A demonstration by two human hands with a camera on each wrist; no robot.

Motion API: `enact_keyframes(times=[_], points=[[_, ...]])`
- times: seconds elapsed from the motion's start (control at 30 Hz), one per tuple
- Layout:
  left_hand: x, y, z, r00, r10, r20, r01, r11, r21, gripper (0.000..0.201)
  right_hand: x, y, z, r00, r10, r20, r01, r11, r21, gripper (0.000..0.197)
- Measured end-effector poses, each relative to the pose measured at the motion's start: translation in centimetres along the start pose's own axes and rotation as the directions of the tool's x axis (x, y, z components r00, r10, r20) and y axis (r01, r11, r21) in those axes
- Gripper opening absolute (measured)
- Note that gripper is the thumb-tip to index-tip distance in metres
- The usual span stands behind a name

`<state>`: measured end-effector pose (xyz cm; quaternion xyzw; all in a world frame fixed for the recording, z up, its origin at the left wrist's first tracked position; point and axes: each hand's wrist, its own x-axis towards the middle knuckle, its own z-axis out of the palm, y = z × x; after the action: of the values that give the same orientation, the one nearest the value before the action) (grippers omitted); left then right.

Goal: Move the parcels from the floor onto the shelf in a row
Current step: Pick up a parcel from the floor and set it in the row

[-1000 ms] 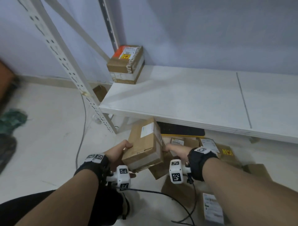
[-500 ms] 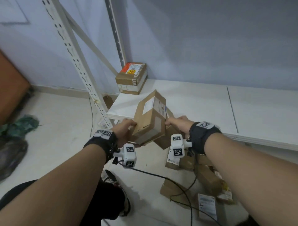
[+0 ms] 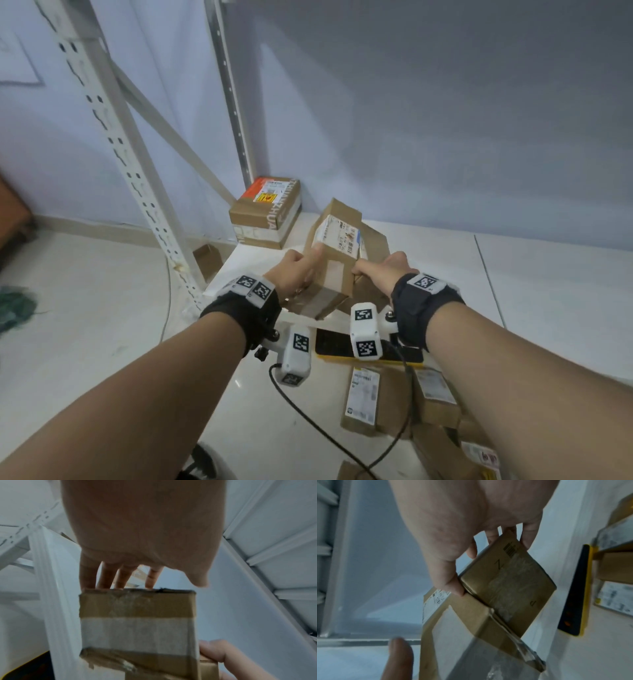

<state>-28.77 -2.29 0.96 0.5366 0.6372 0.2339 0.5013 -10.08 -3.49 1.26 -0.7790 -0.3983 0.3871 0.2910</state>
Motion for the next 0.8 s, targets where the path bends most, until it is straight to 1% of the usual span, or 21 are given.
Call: enact_keyframes(times=[0.03, 0.07, 0.1, 0.17, 0.27, 0.3, 0.4, 0.47, 0.5, 0.57, 0.6, 0.67, 0.7, 0.77, 0.8], points=[[0.8, 0.2, 0.4, 0.997, -0.032, 0.07, 0.035, 0.999, -0.031, 0.088, 0.9, -0.1, 0.2, 1.0, -0.001, -0.028, -0.001, 0.996, -0.084, 0.088], [2.1, -0.1, 0.6, 0.992, -0.058, 0.113, 0.064, 0.996, -0.054, 0.085, 1.6, -0.1, 0.4, 0.999, -0.002, -0.04, -0.005, 0.989, -0.151, 0.084], [3.2, -0.5, 1.0, 0.989, -0.068, 0.134, 0.078, 0.994, -0.072, 0.082, 2.1, -0.2, 0.6, 0.999, -0.001, -0.047, -0.008, 0.982, -0.191, 0.08], [5.2, -1.1, 1.8, 0.988, -0.076, 0.136, 0.089, 0.992, -0.092, 0.079, 3.3, 0.0, 1.0, 0.999, 0.003, -0.048, -0.013, 0.976, -0.217, 0.076], [7.7, -1.5, 2.5, 0.987, -0.072, 0.146, 0.091, 0.987, -0.133, 0.074, 5.0, 0.6, 1.8, 0.999, -0.025, -0.023, 0.02, 0.982, -0.186, 0.072], [8.2, -1.5, 2.5, 0.986, -0.075, 0.152, 0.094, 0.988, -0.126, 0.073, 5.5, 0.9, 2.1, 0.999, -0.048, -0.013, 0.046, 0.986, -0.161, 0.067], [10.2, -2.1, 2.7, 0.986, -0.097, 0.136, 0.103, 0.994, -0.037, 0.08, 7.2, 1.9, 3.2, 0.992, -0.129, 0.011, 0.129, 0.985, -0.11, 0.042], [10.7, -2.3, 2.7, 0.989, -0.096, 0.111, 0.098, 0.995, -0.012, 0.075, 7.9, 2.5, 3.7, 0.989, -0.15, -0.014, 0.149, 0.987, -0.058, 0.031], [10.7, -2.2, 2.7, 0.99, -0.094, 0.102, 0.094, 0.996, 0.0, 0.073, 8.2, 2.8, 3.7, 0.989, -0.143, -0.038, 0.143, 0.99, 0.006, 0.029], [10.6, -2.0, 2.5, 0.993, -0.096, 0.074, 0.094, 0.995, 0.031, 0.074, 8.6, 3.4, 3.4, 0.997, -0.058, -0.058, 0.068, 0.981, 0.181, 0.029], [10.6, -1.9, 2.4, 0.994, -0.1, 0.049, 0.098, 0.994, 0.049, 0.078, 9.0, 3.7, 3.2, 0.999, -0.001, -0.053, 0.014, 0.97, 0.242, 0.029], [10.6, -1.8, 2.3, 0.994, -0.106, -0.011, 0.106, 0.991, 0.076, 0.086, 9.1, 4.1, 2.7, 0.993, 0.113, -0.041, -0.098, 0.96, 0.263, 0.032], [10.5, -1.7, 2.2, 0.994, -0.099, -0.043, 0.103, 0.991, 0.084, 0.085, 9.0, 4.1, 2.4, 0.987, 0.158, -0.029, -0.146, 0.955, 0.26, 0.033], [10.5, -1.6, 2.2, 0.994, -0.073, -0.086, 0.082, 0.991, 0.104, 0.077, 8.5, 4.2, 2.3, 0.978, 0.202, 0.057, -0.21, 0.933, 0.291, 0.022], [10.6, -1.5, 2.2, 0.995, -0.061, -0.082, 0.071, 0.99, 0.121, 0.076, 8.1, 4.1, 2.5, 0.974, 0.202, 0.107, -0.225, 0.921, 0.317, 0.016]])
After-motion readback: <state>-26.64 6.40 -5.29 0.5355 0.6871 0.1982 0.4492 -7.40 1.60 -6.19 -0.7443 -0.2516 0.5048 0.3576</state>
